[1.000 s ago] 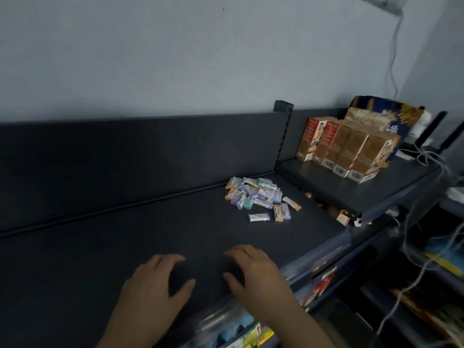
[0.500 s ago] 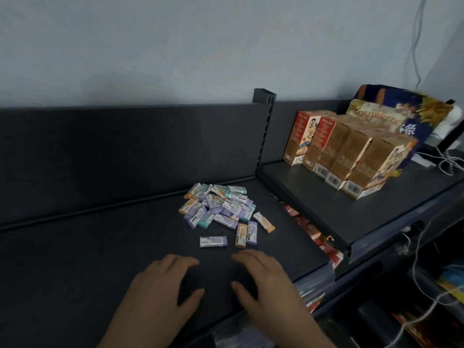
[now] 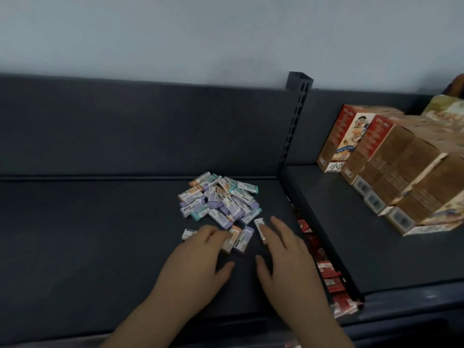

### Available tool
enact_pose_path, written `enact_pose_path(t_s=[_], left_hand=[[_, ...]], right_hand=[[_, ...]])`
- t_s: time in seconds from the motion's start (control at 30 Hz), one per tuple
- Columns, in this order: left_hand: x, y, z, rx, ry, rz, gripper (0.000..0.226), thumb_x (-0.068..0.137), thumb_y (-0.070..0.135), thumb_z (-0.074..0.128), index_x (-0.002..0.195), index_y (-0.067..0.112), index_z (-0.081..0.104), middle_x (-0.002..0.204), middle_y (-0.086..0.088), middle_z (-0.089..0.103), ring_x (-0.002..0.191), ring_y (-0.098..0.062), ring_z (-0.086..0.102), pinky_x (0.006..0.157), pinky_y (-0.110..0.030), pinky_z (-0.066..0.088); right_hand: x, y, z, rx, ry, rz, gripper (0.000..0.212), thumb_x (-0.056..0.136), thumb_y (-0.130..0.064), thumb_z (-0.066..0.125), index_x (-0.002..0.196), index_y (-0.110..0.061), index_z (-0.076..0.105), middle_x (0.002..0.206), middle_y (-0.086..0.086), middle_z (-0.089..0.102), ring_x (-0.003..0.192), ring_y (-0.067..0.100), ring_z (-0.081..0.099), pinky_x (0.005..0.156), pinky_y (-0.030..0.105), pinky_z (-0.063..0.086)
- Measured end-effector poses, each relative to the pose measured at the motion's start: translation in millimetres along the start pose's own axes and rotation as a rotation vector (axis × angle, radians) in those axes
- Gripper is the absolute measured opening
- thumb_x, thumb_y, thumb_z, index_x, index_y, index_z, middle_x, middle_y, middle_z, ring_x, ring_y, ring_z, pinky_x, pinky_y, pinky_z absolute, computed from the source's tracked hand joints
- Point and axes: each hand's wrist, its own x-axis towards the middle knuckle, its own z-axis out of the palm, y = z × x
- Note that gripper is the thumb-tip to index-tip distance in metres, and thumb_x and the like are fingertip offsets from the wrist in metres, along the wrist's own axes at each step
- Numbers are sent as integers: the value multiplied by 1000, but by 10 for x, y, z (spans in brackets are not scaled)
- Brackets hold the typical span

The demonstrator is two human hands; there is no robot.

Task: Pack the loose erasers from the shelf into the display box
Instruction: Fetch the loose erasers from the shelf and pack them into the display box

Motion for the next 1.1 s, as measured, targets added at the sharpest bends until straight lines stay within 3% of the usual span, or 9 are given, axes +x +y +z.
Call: enact_pose_path(t_s=[0.13,0.2,0.27,0.37,0.43,0.5,0.73,0.97,1.1], left_hand=[[96,69,143,142,12,12,55,96,47,44,147,38,25,141,14,35,122,-13,38,100,-27,39],[106,72,172,181,9,-5,52,96,46,42,146,37,29,138,12,39,120,-15,39,99,-29,40],[102,69,178,186,17,-28,47,96,45,44,141,36,36,133,11,43,117,-15,42,96,-28,41],[110,63,182,178,43,-75,34,96,41,47,129,31,47,127,9,49,113,-14,47,90,-26,41],[130,75,179,143,62,-96,24,96,36,49,118,27,52,119,7,54,106,-15,49,84,-25,41],[129,86,168,91,79,-109,16,96,33,50,110,27,52,112,9,56,100,-13,49,82,-23,40],[-37,-41,-21,-134,215,-220,10,90,30,62,95,32,54,94,15,59,81,-4,55,66,-20,45],[-418,-529,-314,-158,319,-345,13,86,28,65,87,33,54,88,13,58,78,-5,56,69,-33,49],[-808,-919,-537,-151,351,-407,13,85,28,66,87,32,54,87,12,59,74,-6,55,67,-32,49]], right_hand=[[74,67,16,-47,-124,25,64,99,-48,32,152,-35,-1,160,-16,-4,146,15,10,114,34,26],[63,121,45,-60,-132,31,62,99,-50,32,152,-34,5,160,-14,2,146,15,12,114,32,24],[53,164,75,-57,-81,48,57,96,-46,44,147,-29,28,157,-7,24,140,17,29,110,32,33],[50,195,114,-52,58,22,33,75,-33,75,102,-21,59,107,1,65,94,22,62,76,35,54],[63,214,113,-49,86,38,35,64,-22,82,83,-22,53,77,-3,61,67,20,58,54,33,49],[85,212,82,-50,104,19,39,61,-11,80,79,-24,48,67,-5,56,59,19,51,49,33,44],[149,88,-81,200,186,-20,33,81,-10,65,89,-33,42,81,-12,51,78,13,44,67,29,41],[94,-530,24,310,57,-142,38,87,-17,60,106,-43,40,88,-26,41,92,8,43,77,25,41],[74,-1051,222,359,-24,-220,34,87,-18,59,104,-43,43,95,-20,50,91,8,49,77,29,46]])
